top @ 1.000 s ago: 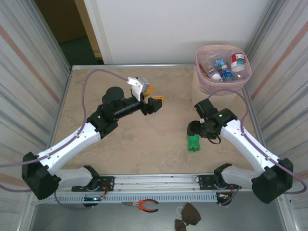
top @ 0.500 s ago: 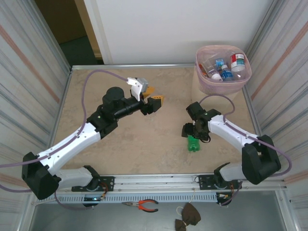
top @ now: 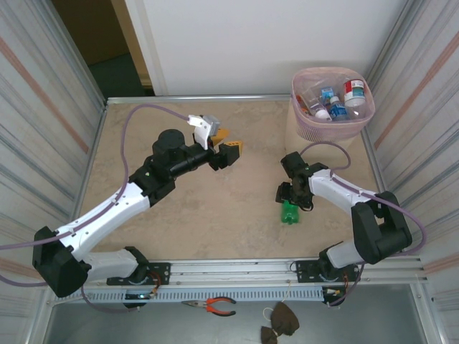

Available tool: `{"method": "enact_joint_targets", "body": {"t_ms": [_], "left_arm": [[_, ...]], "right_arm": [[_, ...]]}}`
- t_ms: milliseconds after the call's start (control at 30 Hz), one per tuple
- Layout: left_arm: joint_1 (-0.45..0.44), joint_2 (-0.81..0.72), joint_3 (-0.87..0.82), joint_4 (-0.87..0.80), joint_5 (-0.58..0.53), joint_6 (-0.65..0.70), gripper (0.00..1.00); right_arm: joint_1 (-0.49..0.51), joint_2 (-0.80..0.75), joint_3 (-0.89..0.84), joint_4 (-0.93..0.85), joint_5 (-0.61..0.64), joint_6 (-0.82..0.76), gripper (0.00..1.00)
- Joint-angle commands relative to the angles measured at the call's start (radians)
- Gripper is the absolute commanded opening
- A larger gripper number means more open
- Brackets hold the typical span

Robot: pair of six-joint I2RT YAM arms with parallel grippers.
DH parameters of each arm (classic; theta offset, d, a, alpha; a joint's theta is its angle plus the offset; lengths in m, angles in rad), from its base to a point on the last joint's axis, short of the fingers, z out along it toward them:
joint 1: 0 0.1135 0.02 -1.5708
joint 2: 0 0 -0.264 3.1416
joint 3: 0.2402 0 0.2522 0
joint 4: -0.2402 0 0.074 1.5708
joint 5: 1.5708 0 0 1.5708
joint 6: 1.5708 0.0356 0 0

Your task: Put the plastic bottles in the bin

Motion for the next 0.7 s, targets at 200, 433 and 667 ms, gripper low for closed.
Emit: {"method": "enact_joint_targets", "body": {"t_ms": [200, 433, 667], "left_arm": [[0.007, -0.024, -0.012, 0.013, -0.013, -0.020, 0.70], [0.009, -0.021, -0.009, 0.015, -0.013, -0.022, 0.70], [0.011, -0.016, -0.010, 0.022, -0.011, -0.029, 0.70]], "right_arm": [[-0.004, -0.065, 0.002, -0.055, 0.025, -0.017, 0.65], [-0.005, -0.184, 0.074, -0.179, 0.032, -0.042, 0.65], [-0.014, -0.296, 0.213, -0.315, 0.031, -0.069, 0.66]]}}
